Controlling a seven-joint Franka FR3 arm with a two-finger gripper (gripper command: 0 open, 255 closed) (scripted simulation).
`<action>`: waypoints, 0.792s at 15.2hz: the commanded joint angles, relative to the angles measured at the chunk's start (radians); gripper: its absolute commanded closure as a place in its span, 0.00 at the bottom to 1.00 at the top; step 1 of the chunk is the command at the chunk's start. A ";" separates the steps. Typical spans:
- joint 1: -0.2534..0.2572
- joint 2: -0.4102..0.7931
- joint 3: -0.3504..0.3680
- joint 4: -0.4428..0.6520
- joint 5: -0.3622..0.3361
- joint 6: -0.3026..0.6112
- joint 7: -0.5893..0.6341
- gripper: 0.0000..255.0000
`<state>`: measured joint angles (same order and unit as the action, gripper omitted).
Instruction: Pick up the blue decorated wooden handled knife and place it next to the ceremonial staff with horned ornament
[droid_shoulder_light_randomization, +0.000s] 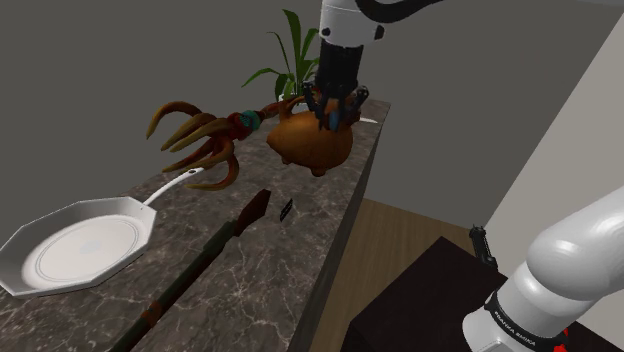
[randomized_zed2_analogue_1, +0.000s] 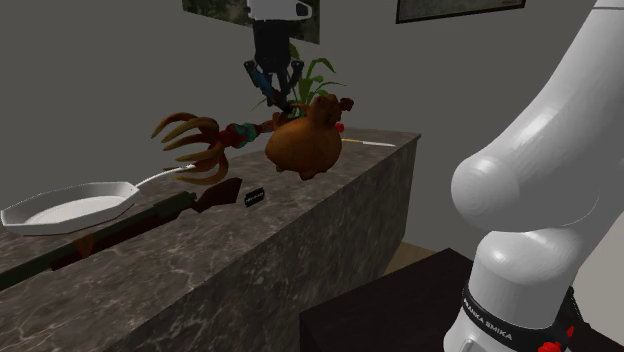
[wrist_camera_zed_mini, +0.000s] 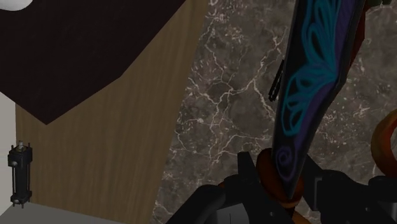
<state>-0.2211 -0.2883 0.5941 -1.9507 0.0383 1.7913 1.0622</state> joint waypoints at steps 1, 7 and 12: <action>-0.002 0.003 -0.002 0.030 -0.002 -0.028 -0.003 1.00; -0.007 0.019 -0.003 0.125 -0.011 -0.108 -0.003 1.00; -0.020 0.057 -0.007 0.208 -0.032 -0.159 -0.014 1.00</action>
<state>-0.2362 -0.2470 0.5882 -1.7600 0.0148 1.6370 1.0519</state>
